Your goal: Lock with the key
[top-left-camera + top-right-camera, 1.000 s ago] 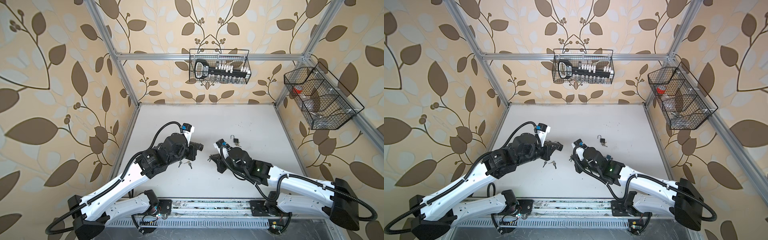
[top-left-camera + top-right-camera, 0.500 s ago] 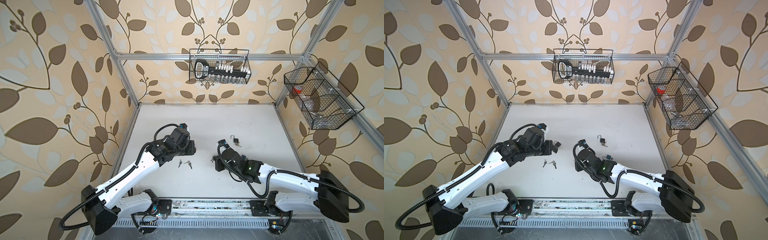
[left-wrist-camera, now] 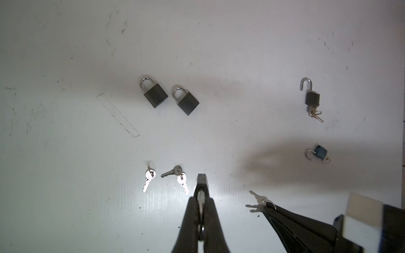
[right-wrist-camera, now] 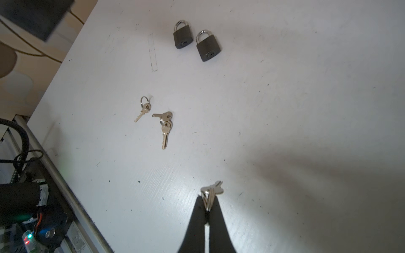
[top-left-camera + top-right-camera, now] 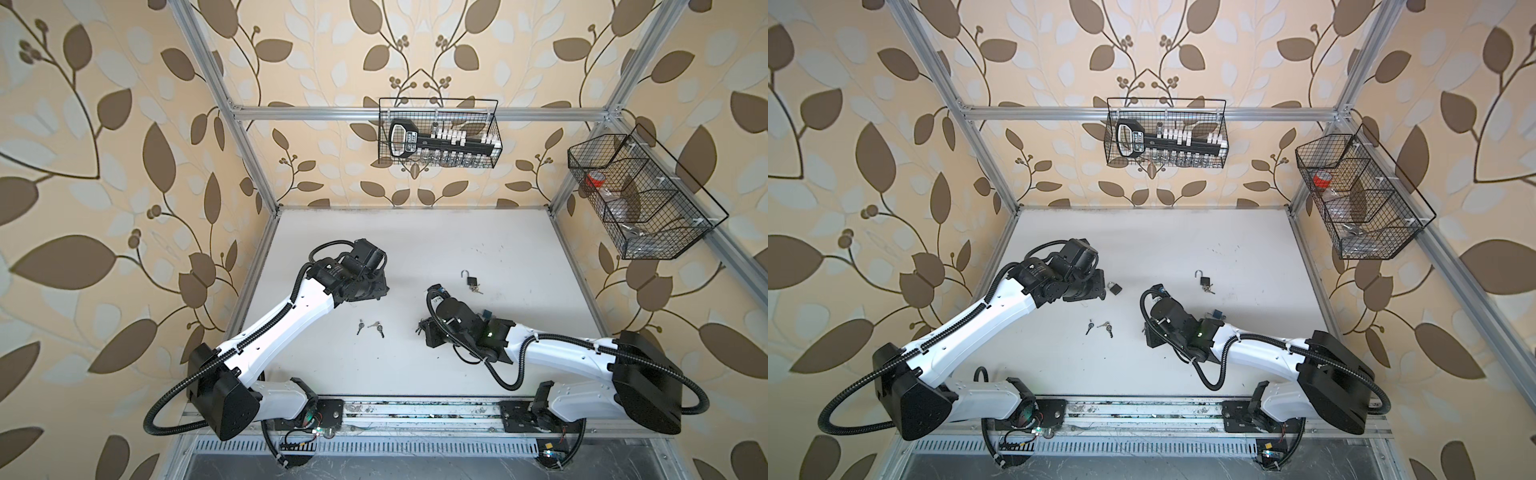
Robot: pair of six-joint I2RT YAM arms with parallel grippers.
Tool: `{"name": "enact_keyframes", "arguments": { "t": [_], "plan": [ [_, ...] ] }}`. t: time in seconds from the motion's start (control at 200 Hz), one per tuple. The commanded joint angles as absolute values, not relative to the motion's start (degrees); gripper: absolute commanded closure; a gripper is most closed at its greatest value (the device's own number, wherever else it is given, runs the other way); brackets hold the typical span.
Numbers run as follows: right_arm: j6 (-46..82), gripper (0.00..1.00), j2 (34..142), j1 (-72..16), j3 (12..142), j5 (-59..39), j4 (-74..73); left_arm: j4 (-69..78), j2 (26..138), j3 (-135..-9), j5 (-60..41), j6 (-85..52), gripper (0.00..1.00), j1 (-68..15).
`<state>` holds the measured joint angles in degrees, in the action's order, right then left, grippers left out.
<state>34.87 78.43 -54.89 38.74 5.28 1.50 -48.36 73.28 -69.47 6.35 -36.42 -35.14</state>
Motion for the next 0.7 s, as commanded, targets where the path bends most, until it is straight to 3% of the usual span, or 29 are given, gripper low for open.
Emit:
{"name": "enact_keyframes", "arguments": {
  "t": [0.0,0.24,0.375,0.695],
  "plan": [
    [34.63,1.00,82.09,-54.89,41.71,-1.27,-1.42,-48.08,69.22,-68.14,8.87,-36.19,1.00,-33.61],
    [32.18,1.00,90.28,-56.89,47.28,-8.07,-3.41,-42.21,59.39,-60.84,-3.21,-36.09,1.00,-25.26],
    [31.74,1.00,93.38,-57.13,48.64,-13.36,-5.31,-39.50,53.20,-58.45,-2.53,-35.09,1.00,-25.22],
    [33.58,1.00,97.74,-56.36,48.60,-10.90,-4.09,-40.28,50.23,-58.18,-1.61,-33.79,1.00,-25.14]
  ]
}}
